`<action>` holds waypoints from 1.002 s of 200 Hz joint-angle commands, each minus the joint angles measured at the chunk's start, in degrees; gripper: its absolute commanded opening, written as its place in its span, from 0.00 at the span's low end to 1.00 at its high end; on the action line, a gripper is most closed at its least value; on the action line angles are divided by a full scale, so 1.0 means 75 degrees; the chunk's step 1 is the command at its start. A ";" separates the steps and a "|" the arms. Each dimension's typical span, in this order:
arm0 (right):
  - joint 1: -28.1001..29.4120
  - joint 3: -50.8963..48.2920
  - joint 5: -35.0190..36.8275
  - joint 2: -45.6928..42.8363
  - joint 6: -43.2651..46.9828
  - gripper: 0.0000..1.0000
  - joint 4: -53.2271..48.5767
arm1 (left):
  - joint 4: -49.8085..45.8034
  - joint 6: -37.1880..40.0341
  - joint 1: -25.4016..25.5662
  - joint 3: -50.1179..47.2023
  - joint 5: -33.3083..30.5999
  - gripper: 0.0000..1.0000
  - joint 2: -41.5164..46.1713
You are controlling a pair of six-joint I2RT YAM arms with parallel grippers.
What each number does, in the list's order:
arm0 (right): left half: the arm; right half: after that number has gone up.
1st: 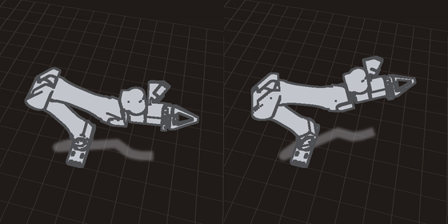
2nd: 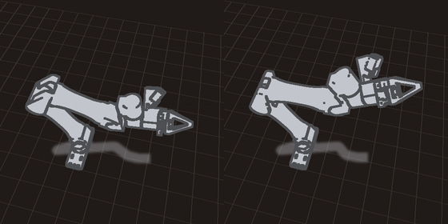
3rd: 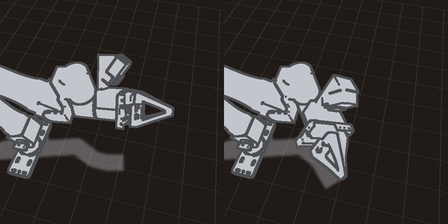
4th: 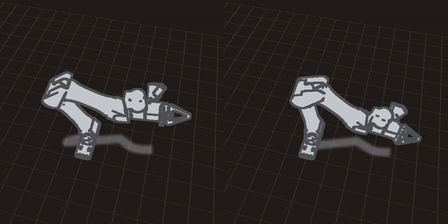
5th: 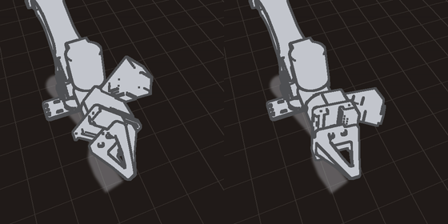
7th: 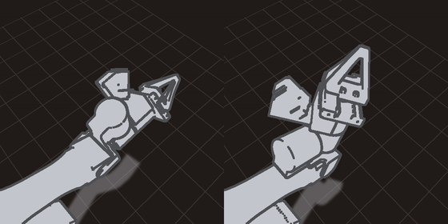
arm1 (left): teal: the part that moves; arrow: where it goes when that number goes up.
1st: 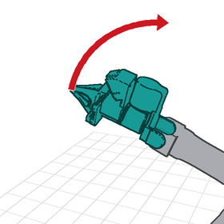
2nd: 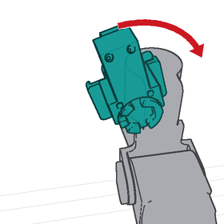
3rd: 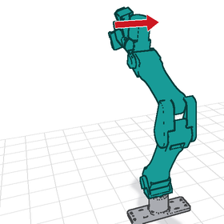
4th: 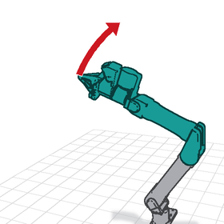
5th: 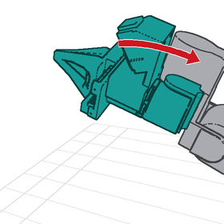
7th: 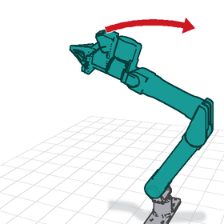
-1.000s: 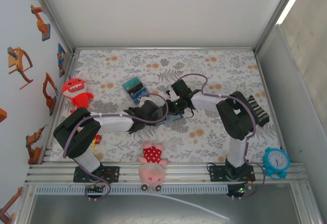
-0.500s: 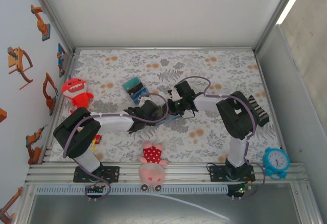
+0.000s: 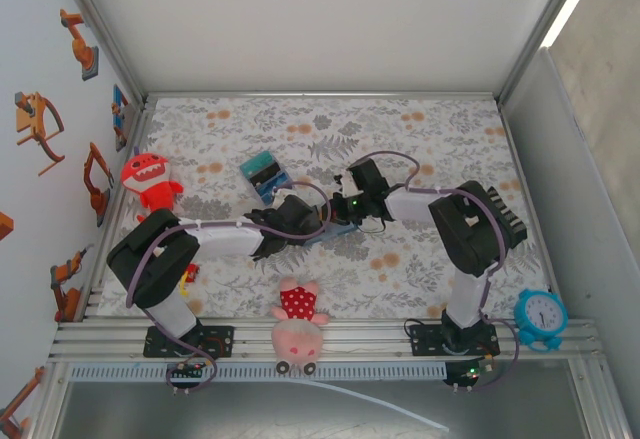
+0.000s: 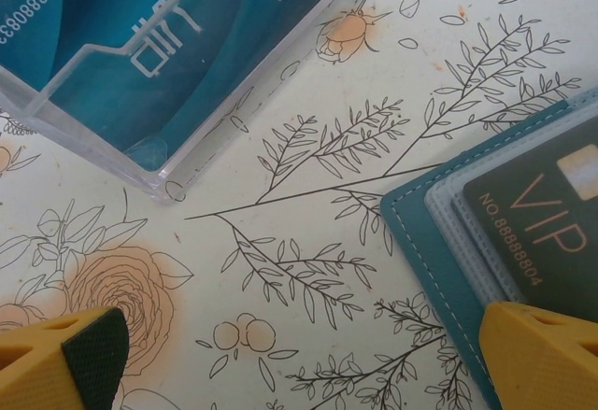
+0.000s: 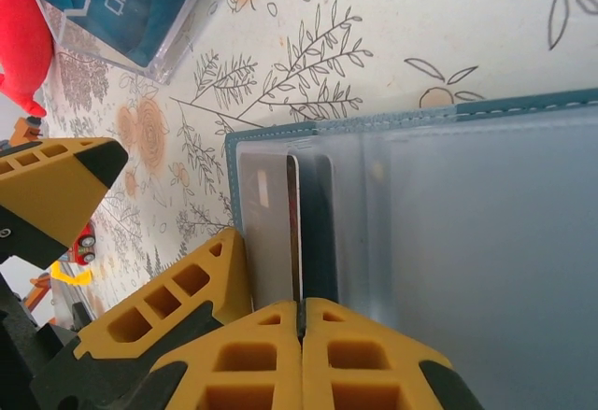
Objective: Take the credit cards out of the card holder
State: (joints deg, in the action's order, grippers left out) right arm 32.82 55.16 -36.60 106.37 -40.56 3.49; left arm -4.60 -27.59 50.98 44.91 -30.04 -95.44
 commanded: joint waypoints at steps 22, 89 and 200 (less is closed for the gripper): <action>-0.0166 -0.0229 0.0245 -0.0389 0.0014 0.00 -0.0054 | -0.0289 0.0076 0.0046 0.0130 -0.0051 0.97 -0.0166; -0.0306 -0.0230 0.0623 -0.0516 0.0334 0.00 -0.0547 | -0.0271 0.0121 0.0046 0.0118 -0.0093 0.97 -0.0191; -0.0345 -0.0206 0.0696 -0.0611 0.0355 0.00 -0.0635 | -0.0106 0.1039 0.0026 0.0540 -0.0261 0.97 -0.0190</action>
State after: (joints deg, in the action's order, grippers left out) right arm 30.55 53.74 -32.29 103.88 -39.00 0.23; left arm -3.97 -22.11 50.98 47.44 -30.94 -97.17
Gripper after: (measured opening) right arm 0.041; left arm 0.970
